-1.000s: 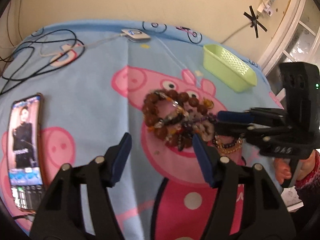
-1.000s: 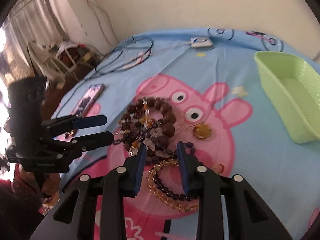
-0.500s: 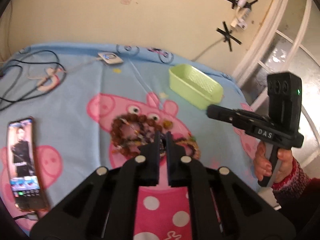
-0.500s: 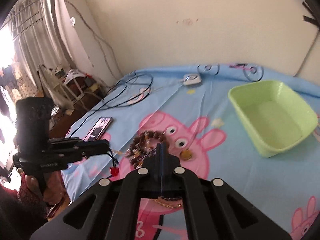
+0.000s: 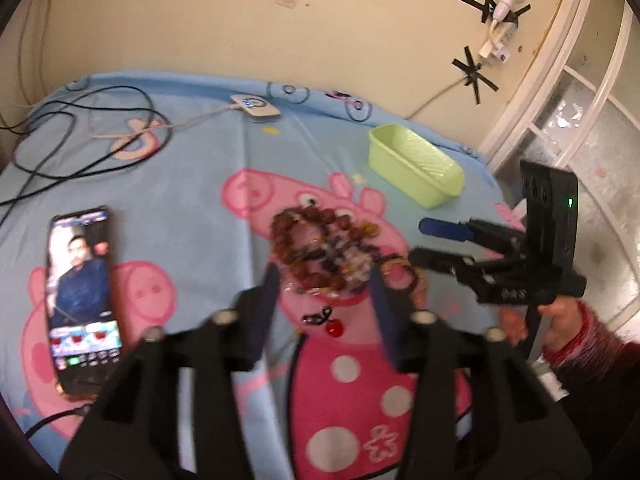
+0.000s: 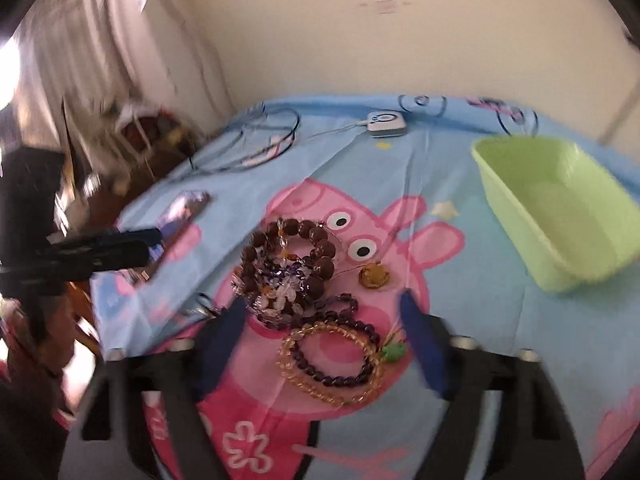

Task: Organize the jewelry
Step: 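Grasp the thin light chain necklace with the right gripper, then lift the chain and release it into the green bin, right gripper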

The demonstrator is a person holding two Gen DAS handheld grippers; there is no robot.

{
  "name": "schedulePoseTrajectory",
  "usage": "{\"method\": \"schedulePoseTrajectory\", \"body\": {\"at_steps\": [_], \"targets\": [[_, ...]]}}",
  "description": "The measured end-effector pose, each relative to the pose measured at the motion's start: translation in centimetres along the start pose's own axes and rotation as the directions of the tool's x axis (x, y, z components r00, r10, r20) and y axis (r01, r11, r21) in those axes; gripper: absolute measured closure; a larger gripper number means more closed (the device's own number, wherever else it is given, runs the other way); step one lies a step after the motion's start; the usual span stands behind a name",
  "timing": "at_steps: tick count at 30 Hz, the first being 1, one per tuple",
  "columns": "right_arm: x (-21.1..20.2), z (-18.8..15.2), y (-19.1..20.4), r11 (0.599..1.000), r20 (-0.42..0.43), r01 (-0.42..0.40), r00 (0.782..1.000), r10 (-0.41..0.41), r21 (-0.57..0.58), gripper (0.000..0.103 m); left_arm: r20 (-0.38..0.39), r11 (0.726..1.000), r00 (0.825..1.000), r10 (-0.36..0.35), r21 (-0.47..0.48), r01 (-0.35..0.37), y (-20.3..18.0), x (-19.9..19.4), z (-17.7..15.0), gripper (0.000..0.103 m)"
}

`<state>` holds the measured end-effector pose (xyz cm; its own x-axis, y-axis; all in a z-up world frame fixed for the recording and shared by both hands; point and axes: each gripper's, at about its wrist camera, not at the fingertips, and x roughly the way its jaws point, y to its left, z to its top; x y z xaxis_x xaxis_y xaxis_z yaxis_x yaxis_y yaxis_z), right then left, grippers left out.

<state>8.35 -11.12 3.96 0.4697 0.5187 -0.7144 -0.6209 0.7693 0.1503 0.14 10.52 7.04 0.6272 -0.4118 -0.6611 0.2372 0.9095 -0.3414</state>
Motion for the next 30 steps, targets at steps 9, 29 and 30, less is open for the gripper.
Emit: {"method": "schedulePoseTrajectory", "body": {"at_steps": [9,29,30], "targets": [[3.3,1.2,-1.2,0.979,-0.072,-0.172,0.981,0.181,0.110,0.103,-0.012,0.999,1.000,0.004,0.034,-0.004,-0.1,1.5,-0.2,0.056],[-16.9,9.7,0.2,0.991,0.326,-0.133,0.937,0.127,-0.001,0.103,0.051,0.930,0.994,-0.098,0.359,0.073,-10.8,6.9,6.7,0.044],[-17.5,10.0,0.1,0.992,0.339,-0.124,0.933,0.118,-0.005,0.103,0.039,0.930,0.993,-0.114,0.356,0.093,-11.1,7.4,7.8,0.057]]}}
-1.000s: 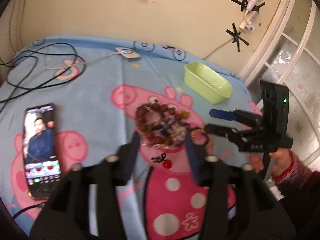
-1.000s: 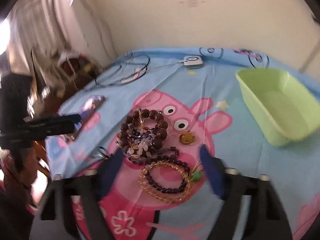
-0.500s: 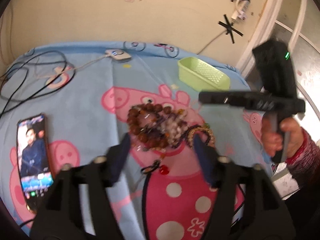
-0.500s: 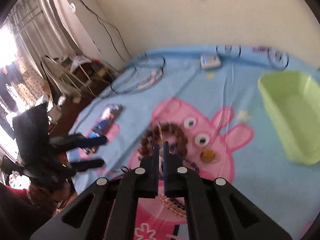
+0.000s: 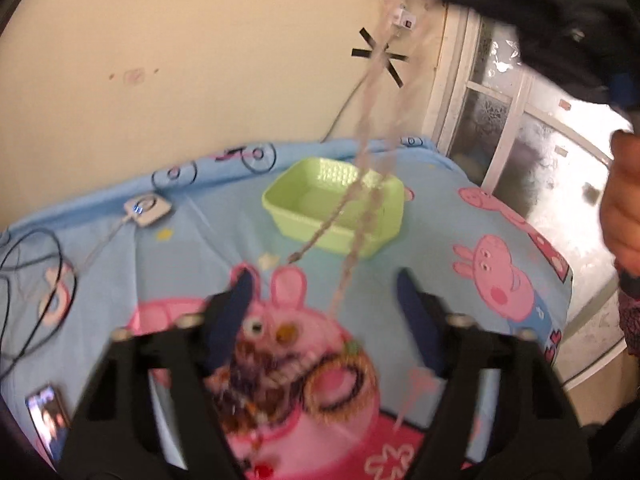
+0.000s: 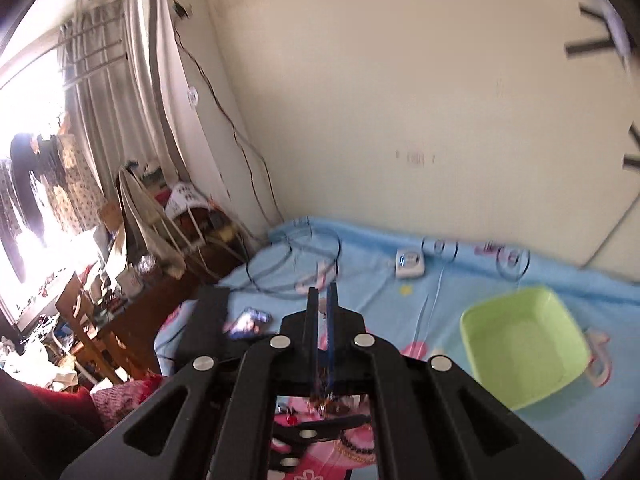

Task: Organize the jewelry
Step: 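Lift the chain and release it into the green bin, right gripper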

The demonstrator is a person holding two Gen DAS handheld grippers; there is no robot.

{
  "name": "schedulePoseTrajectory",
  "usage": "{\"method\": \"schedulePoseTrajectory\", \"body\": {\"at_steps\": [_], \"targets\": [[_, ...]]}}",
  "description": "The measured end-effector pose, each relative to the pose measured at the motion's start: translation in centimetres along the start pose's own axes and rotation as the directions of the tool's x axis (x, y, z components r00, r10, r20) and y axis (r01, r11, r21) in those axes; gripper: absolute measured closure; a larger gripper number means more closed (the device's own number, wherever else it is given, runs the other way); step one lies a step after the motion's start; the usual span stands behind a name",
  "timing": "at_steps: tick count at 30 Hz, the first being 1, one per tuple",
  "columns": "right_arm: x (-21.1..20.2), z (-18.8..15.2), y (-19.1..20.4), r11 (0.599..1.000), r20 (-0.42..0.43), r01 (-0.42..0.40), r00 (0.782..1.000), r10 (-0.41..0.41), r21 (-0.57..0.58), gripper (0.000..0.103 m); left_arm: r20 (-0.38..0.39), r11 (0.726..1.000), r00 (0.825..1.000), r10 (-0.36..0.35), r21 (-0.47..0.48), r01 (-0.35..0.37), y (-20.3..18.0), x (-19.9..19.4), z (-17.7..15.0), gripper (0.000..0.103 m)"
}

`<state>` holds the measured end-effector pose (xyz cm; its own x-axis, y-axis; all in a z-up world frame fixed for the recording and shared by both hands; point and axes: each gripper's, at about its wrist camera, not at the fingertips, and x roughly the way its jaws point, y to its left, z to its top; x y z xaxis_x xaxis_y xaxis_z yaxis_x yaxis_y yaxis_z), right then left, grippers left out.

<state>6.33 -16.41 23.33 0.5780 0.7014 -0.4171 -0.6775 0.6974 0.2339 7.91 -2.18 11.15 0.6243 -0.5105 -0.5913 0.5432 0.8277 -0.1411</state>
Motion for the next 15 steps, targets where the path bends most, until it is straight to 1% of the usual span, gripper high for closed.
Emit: {"method": "schedulePoseTrajectory", "body": {"at_steps": [1,2,3,5,7,10,11,15], "targets": [[-0.6,0.6,0.0,1.000,0.017,0.012,1.000,-0.012,-0.008,0.103,-0.007,1.000,1.000,-0.022,-0.007,0.022,0.1,0.3,0.7,0.082],[-1.3,1.2,-0.1,1.000,0.035,0.026,0.999,-0.026,-0.012,0.103,-0.010,0.999,0.999,-0.049,-0.017,0.049,0.1,0.6,1.6,0.098],[-1.8,1.6,-0.4,0.999,0.048,0.037,0.998,-0.036,-0.012,0.103,-0.003,0.997,0.997,-0.072,-0.022,0.072,0.1,0.6,2.9,0.098],[-2.8,2.6,-1.1,0.998,0.080,0.062,0.995,-0.061,-0.008,0.103,0.017,0.996,0.996,-0.084,-0.004,0.084,-0.4,0.4,4.9,0.098],[-4.0,3.8,-2.2,0.996,0.114,0.088,0.990,-0.088,0.004,0.103,0.031,0.995,0.995,-0.095,0.024,0.094,-1.1,0.3,7.6,0.099],[-5.9,5.9,-3.8,0.992,0.167,0.128,0.977,-0.129,0.021,0.103,0.064,0.994,0.994,-0.091,0.061,0.087,-2.4,0.0,12.1,0.099],[-6.6,6.6,-4.4,0.989,0.187,0.145,0.971,-0.146,0.023,0.103,0.083,0.994,0.992,-0.093,0.070,0.088,-2.8,-0.1,14.2,0.099],[-8.0,8.4,-6.6,0.979,0.225,0.201,0.953,-0.203,0.035,0.103,0.125,0.990,0.985,-0.116,0.089,0.106,-3.9,0.0,19.3,0.099]]}}
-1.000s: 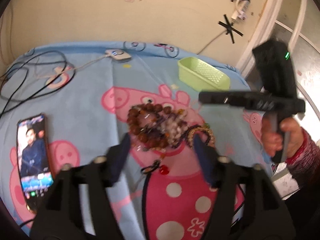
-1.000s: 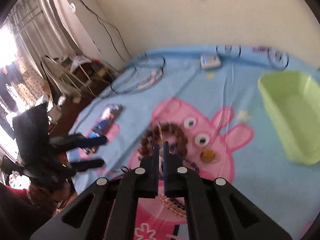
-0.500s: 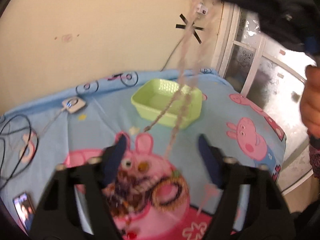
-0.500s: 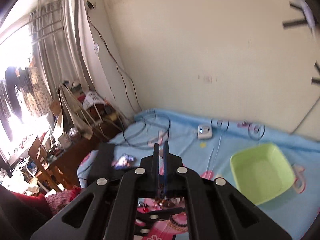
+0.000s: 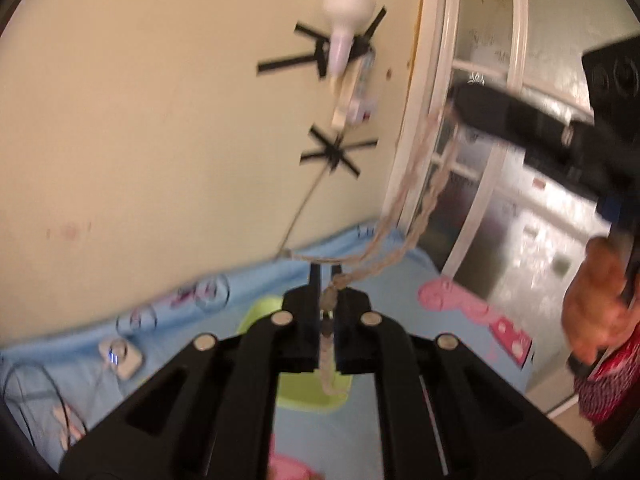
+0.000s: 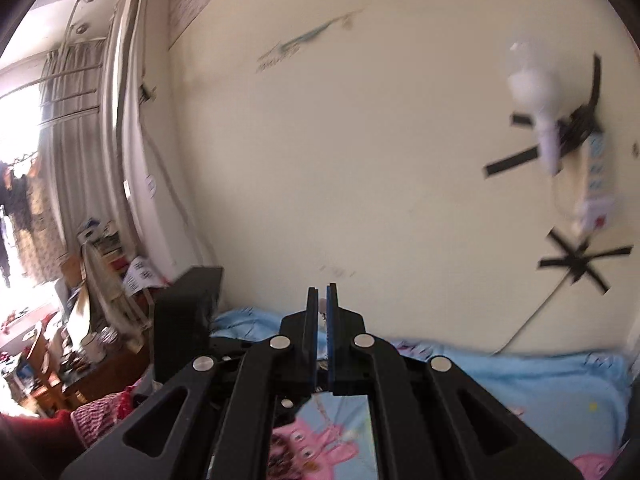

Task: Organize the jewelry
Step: 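Lift the chain and release it into the green bin, right gripper, then grasp the purple bead necklace with the right gripper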

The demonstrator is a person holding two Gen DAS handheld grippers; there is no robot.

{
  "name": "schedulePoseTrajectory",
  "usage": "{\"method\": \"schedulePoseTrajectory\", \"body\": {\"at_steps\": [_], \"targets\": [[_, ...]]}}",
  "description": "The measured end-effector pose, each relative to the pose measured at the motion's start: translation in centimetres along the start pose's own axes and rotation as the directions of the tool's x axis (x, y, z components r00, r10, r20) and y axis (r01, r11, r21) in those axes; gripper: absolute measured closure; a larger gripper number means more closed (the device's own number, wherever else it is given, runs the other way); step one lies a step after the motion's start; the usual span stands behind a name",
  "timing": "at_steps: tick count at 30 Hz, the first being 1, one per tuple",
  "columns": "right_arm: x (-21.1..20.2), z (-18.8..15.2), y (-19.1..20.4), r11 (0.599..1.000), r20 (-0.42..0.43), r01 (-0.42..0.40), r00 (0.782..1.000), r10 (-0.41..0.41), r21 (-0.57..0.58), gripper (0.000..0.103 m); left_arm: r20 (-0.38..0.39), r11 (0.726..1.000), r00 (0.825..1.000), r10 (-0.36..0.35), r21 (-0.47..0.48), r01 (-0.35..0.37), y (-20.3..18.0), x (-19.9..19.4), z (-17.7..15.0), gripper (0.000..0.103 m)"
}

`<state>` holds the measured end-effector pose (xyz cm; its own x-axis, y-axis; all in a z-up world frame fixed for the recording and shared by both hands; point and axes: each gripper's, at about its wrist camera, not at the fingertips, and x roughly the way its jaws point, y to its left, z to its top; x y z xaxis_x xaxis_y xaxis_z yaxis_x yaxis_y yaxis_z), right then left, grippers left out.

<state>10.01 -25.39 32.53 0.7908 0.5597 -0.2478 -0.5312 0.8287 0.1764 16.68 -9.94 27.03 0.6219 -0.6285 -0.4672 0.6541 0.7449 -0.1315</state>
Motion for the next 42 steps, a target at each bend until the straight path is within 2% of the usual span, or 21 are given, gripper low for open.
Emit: {"method": "schedulePoseTrajectory", "body": {"at_steps": [4,7,8,9,10,11,13,14,16,17,20,22,24,25,27,30,32,35,37,38,42], "targets": [[1.3,-0.8,-3.2,0.999,-0.026,0.045,0.999,-0.044,0.021,0.103,-0.018,1.000,1.000,-0.010,-0.015,0.010,0.1,3.3,1.9,0.099],[3.2,-4.2,-6.7,0.995,-0.077,0.067,0.995,-0.061,0.070,0.103,-0.092,0.999,0.996,-0.015,-0.048,0.011,1.2,7.7,0.1,0.098],[3.9,-5.4,-7.7,0.993,-0.093,0.072,0.994,-0.063,0.092,0.103,-0.128,0.998,0.992,-0.017,-0.061,0.009,1.6,9.5,-1.0,0.095],[5.1,-7.4,-9.0,0.989,-0.115,0.082,0.991,-0.068,0.121,0.103,-0.173,0.997,0.985,-0.020,-0.080,0.006,2.3,11.7,-2.5,0.088],[6.4,-9.7,-10.2,0.984,-0.141,0.109,0.986,-0.089,0.139,0.103,-0.207,0.996,0.978,-0.016,-0.094,-0.004,2.8,13.2,-3.7,0.060],[7.6,-12.0,-11.4,0.977,-0.163,0.142,0.980,-0.116,0.158,0.103,-0.274,0.992,0.962,0.013,-0.116,-0.046,3.7,15.5,-5.7,0.027],[9.3,-15.2,-12.8,0.967,-0.219,0.181,0.966,-0.140,0.181,0.103,-0.359,0.983,0.931,0.066,-0.138,-0.123,5.1,17.9,-8.5,0.027],[10.1,-16.6,-13.2,0.963,-0.258,0.197,0.955,-0.147,0.182,0.096,-0.390,0.977,0.919,0.054,-0.169,-0.129,6.1,18.2,-9.5,0.027],[9.8,-18.9,-13.6,0.963,-0.301,0.193,0.945,-0.131,0.188,0.076,-0.379,0.964,0.925,0.016,-0.241,-0.115,7.7,16.7,-10.2,0.027],[8.8,-19.8,-13.5,0.967,-0.307,0.177,0.945,-0.115,0.182,0.071,-0.354,0.957,0.935,0.005,-0.269,-0.107,8.5,15.1,-10.5,0.027],[6.4,-21.4,-11.6,0.985,-0.342,0.138,0.935,-0.094,0.107,0.071,-0.259,0.942,0.964,0.058,-0.306,-0.139,10.7,8.2,-11.4,0.027],[5.3,-23.1,-10.3,0.991,-0.393,0.104,0.917,-0.064,0.081,0.071,-0.209,0.925,0.969,0.129,-0.328,-0.193,11.7,3.1,-12.8,0.027],[5.9,-24.7,-9.6,0.993,-0.468,0.071,0.883,-0.017,0.099,0.071,-0.206,0.901,0.953,0.225,-0.329,-0.283,12.4,-0.8,-14.7,0.027],[6.7,-25.6,-9.1,0.992,-0.500,0.063,0.866,-0.001,0.107,0.071,-0.218,0.879,0.931,0.292,-0.323,-0.352,12.6,-2.8,-16.2,0.027],[8.1,-26.4,-7.9,0.995,-0.530,0.058,0.848,-0.007,0.080,0.071,-0.237,0.852,0.899,0.368,-0.301,-0.428,12.5,-5.2,-18.0,0.027],[10.3,-26.5,-6.7,0.997,-0.541,0.068,0.840,-0.034,0.043,0.071,-0.283,0.806,0.837,0.468,-0.251,-0.535,12.0,-7.6,-21.5,0.027],[11.4,-26.3,-6.5,0.996,-0.543,0.083,0.838,-0.054,0.029,0.071,-0.301,0.787,0.811,0.501,-0.231,-0.572,11.2,-8.3,-23.3,0.027],[12.9,-25.9,-5.6,0.992,-0.526,0.126,0.843,-0.110,-0.004,0.072,-0.301,0.788,0.809,0.505,-0.222,-0.574,10.1,-9.5,-25.0,0.027],[14.1,-25.4,-4.8,0.986,-0.508,0.163,0.845,-0.164,-0.047,0.072,-0.298,0.799,0.822,0.486,-0.229,-0.556,9.7,-9.2,-25.6,0.027],[14.5,-25.3,-4.2,0.977,-0.502,0.198,0.839,-0.208,-0.074,0.073,-0.296,0.805,0.830,0.473,-0.238,-0.544,9.4,-9.1,-25.8,0.027],[14.0,-25.3,-3.3,0.954,-0.506,0.292,0.814,-0.286,-0.070,0.072,-0.288,0.805,0.838,0.464,-0.258,-0.534,8.1,-9.1,-26.1,0.027]]}}
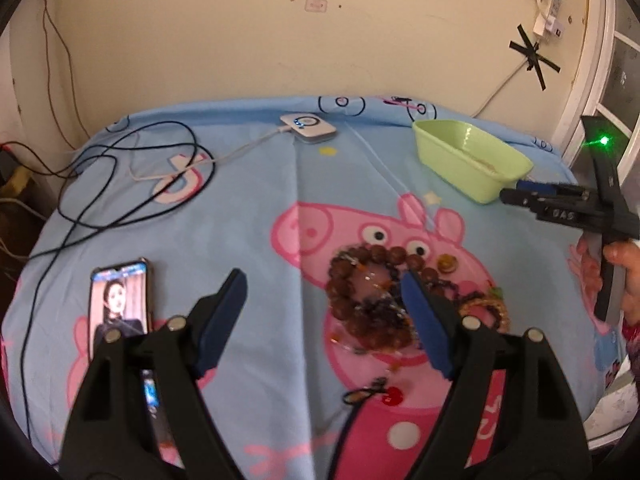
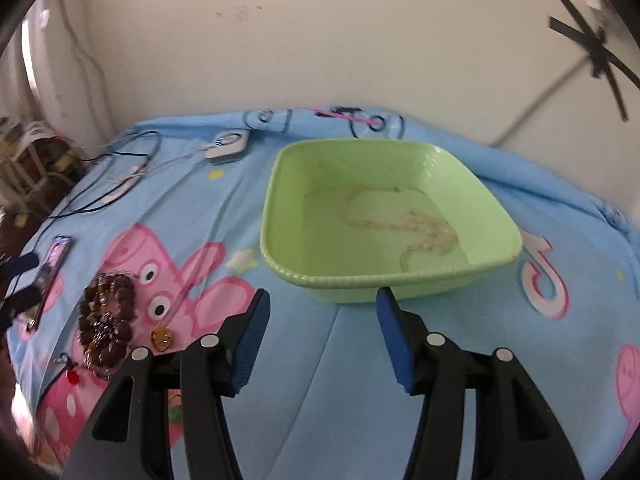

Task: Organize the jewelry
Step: 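Grasp the purple bead necklace with the right gripper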

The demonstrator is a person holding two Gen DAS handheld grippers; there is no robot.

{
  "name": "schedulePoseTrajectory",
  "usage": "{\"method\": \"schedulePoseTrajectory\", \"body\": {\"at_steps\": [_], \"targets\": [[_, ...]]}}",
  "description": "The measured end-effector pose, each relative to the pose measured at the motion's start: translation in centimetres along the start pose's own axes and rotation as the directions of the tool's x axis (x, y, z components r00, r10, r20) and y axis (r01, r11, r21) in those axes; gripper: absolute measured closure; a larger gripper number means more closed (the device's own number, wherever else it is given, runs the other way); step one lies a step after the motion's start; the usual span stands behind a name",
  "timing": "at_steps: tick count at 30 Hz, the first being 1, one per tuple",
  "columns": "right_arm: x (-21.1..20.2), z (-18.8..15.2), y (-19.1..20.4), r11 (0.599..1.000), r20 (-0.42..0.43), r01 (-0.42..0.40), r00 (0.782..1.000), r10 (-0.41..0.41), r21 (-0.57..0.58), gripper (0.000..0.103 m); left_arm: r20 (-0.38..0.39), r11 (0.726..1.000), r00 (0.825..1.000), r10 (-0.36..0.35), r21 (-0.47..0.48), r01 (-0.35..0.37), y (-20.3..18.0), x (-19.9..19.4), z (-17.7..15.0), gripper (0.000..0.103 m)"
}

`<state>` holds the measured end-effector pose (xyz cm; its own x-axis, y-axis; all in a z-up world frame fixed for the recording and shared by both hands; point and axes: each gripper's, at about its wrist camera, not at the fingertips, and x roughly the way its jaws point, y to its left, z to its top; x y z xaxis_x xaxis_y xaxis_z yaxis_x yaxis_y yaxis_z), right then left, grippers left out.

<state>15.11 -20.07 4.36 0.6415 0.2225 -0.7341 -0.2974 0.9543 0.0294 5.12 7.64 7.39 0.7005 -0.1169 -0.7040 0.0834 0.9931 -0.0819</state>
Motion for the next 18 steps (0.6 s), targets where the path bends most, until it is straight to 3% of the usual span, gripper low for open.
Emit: {"method": "schedulePoseTrajectory", "body": {"at_steps": [3,10,14,18], "targets": [[-1.9,-1.3,0.6,0.997,0.046,0.060,0.997,-0.061,0.038,0.072,0.021,1.000,1.000,-0.004,0.000,0.004,-0.6,-0.7,-0.6,0.013],[-5.1,-3.6,1.7,0.993,0.102,0.099,0.989,-0.106,0.071,0.072,0.064,1.000,0.998,0.028,-0.004,-0.028,-0.8,-2.6,-1.8,0.007],[-7.3,-4.6,3.1,0.997,0.159,-0.066,0.986,0.058,0.043,0.072,0.098,0.998,0.994,0.044,-0.058,-0.039,1.1,-4.1,-2.2,0.007],[-6.4,-4.7,6.3,0.978,0.092,-0.195,0.975,0.201,-0.067,0.077,0.103,0.994,0.993,0.052,-0.096,-0.042,3.2,-4.6,-2.7,0.007]]}}
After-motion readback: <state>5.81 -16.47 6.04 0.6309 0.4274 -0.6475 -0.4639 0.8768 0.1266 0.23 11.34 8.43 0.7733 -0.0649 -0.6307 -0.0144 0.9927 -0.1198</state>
